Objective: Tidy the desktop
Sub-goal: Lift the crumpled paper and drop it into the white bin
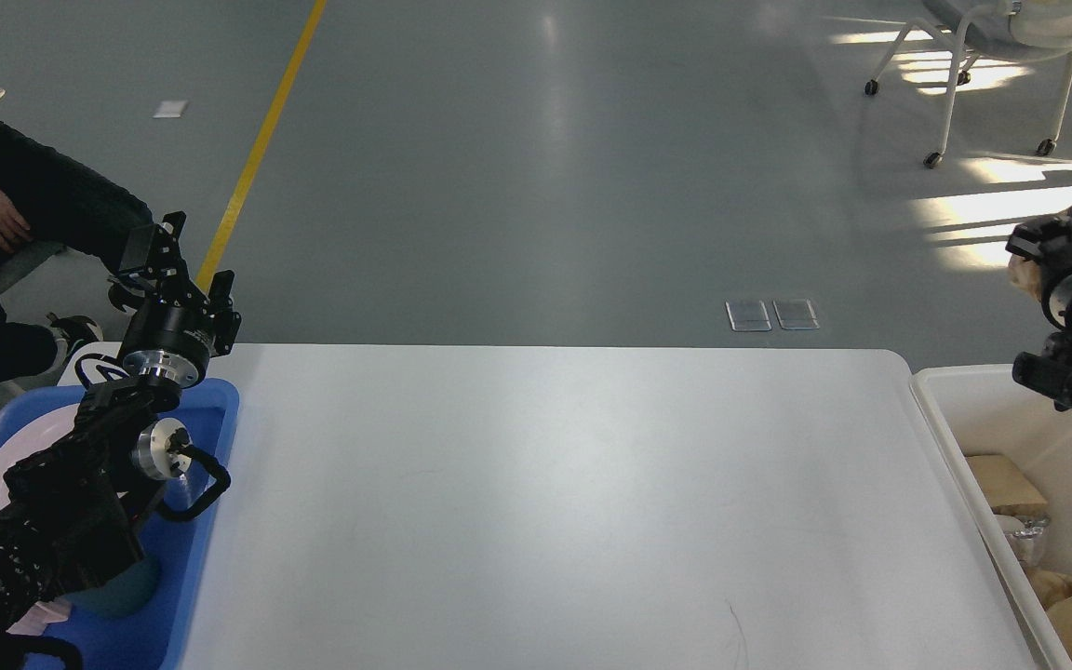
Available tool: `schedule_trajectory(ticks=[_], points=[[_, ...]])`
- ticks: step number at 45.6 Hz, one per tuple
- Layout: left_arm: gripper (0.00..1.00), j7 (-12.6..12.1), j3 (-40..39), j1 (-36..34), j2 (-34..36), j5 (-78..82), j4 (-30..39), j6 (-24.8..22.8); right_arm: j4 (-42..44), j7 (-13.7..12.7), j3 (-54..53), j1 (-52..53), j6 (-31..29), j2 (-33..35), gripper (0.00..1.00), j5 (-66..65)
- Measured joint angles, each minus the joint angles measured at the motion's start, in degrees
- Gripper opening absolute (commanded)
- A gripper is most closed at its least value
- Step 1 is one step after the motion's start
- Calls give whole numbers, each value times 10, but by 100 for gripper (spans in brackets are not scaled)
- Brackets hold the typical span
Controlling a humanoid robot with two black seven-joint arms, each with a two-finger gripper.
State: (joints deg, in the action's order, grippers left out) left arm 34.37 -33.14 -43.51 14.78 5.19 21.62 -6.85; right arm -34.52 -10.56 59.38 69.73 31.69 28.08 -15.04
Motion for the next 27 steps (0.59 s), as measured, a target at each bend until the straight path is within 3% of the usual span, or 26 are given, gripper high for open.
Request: schedule_trajectory(ticks=[3,7,9,27], points=[[97,0,0,0,0,0,0,0,8,0,-10,-27,0,9,55,0],[97,0,0,0,0,0,0,0,28,0,-24,-69,0,14,77,3],[97,0,0,0,0,0,0,0,39,0,-32,-88,0,14,100,8],[97,0,0,0,0,0,0,0,61,0,-106,-163,-1,9,100,72]])
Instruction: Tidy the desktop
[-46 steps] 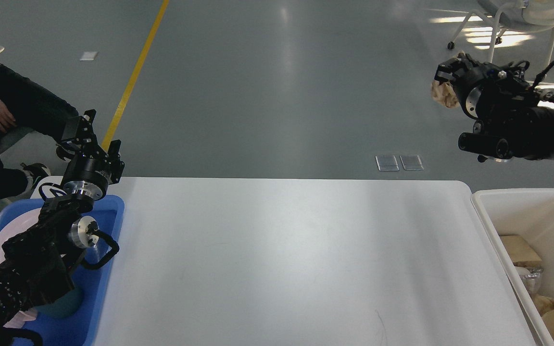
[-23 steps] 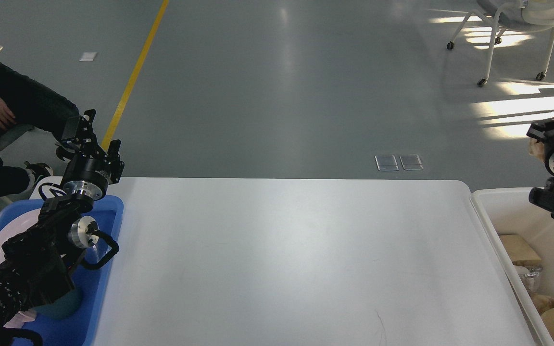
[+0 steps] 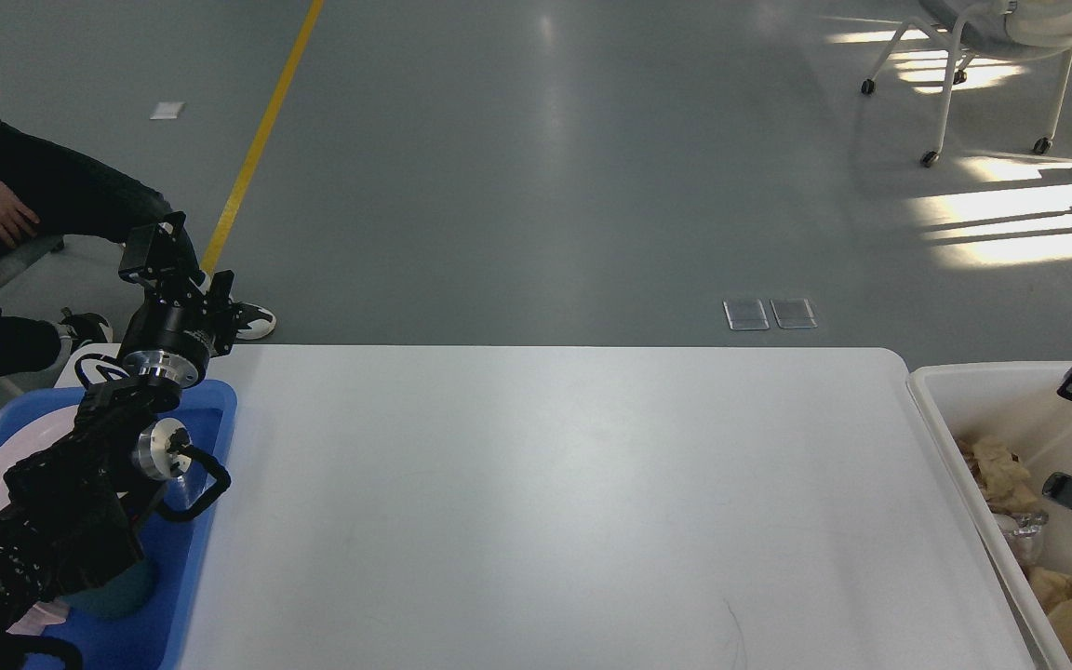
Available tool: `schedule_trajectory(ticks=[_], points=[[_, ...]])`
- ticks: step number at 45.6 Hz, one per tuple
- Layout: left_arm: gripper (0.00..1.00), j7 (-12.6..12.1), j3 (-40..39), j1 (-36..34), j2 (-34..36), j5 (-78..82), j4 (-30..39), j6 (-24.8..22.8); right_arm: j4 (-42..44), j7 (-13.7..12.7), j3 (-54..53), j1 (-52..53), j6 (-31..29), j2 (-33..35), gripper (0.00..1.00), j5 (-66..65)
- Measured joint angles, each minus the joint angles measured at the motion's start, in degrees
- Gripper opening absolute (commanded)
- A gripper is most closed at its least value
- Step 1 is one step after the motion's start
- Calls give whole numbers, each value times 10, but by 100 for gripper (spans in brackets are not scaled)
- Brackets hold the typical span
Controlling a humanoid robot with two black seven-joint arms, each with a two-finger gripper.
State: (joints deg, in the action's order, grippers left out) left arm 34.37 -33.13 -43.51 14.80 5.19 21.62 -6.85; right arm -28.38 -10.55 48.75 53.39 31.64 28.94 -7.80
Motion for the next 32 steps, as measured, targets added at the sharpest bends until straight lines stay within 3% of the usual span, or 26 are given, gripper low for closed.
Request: schedule_trajectory(ticks=[8,17,20,24,32], points=[[97,0,0,0,0,0,0,0,-1,1,-46,10,-43,-1,100,6],[97,0,0,0,0,0,0,0,-2,1,-131,48,-279,5,100,46],[97,0,0,0,0,0,0,0,-2,1,-156,55,-334,6,100,73],[97,0,0,0,0,0,0,0,1,1,-178,63,-365,7,100,105],[97,0,0,0,0,0,0,0,47,3,-248,68,-367,1,100,120]])
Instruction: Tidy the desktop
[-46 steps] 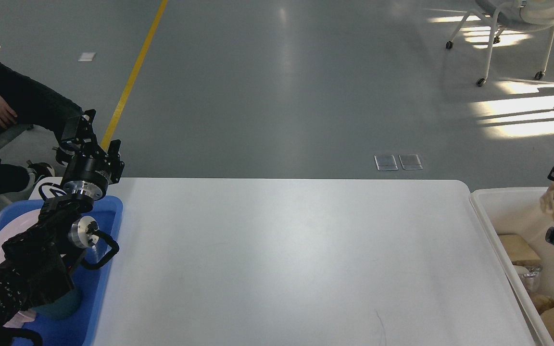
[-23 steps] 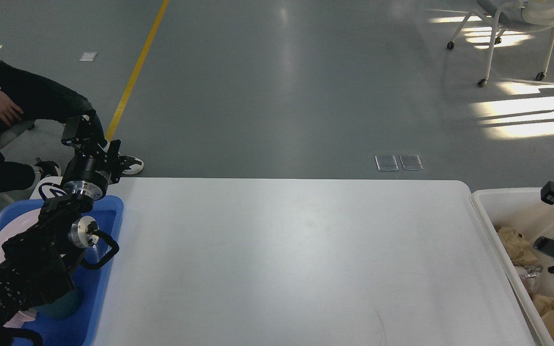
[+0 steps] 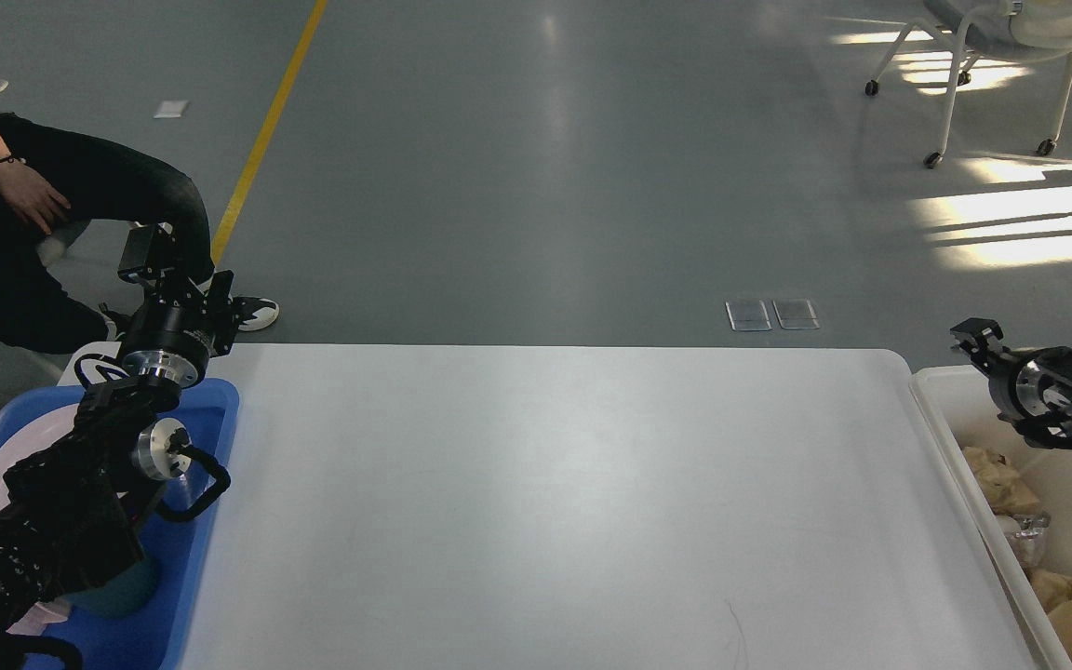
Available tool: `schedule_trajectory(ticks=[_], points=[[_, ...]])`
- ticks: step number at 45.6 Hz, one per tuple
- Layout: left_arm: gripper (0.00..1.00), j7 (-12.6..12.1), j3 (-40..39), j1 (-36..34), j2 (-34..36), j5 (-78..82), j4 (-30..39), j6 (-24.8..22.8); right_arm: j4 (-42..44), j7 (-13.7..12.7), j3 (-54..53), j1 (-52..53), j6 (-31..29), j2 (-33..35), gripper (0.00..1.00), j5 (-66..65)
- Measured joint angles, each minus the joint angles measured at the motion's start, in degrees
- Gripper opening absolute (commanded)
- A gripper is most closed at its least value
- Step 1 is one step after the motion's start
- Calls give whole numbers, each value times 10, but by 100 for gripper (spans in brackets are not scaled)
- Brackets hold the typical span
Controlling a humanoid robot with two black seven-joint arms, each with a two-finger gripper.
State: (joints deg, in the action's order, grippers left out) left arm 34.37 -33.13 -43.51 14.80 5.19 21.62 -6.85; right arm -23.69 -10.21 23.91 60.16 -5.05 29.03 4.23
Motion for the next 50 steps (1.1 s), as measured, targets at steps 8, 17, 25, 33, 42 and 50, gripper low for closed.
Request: schedule_trajectory(ticks=[8,17,25,33,42,50], points=[[97,0,0,0,0,0,0,0,18,2,-158,2,4,-12,100,0],[97,0,0,0,0,0,0,0,15,2,-405,-2,6,-43,100,0],[97,0,0,0,0,0,0,0,-6,33,-568,-23,5,-68,100,0],[97,0,0,0,0,0,0,0,-60,135,-653,-63,-2,-77,100,0],[97,0,0,0,0,0,0,0,-81,260,-668,-88,-6,-95,100,0],[97,0,0,0,0,0,0,0,-82,335,-667,-104,-7,-132,100,0]])
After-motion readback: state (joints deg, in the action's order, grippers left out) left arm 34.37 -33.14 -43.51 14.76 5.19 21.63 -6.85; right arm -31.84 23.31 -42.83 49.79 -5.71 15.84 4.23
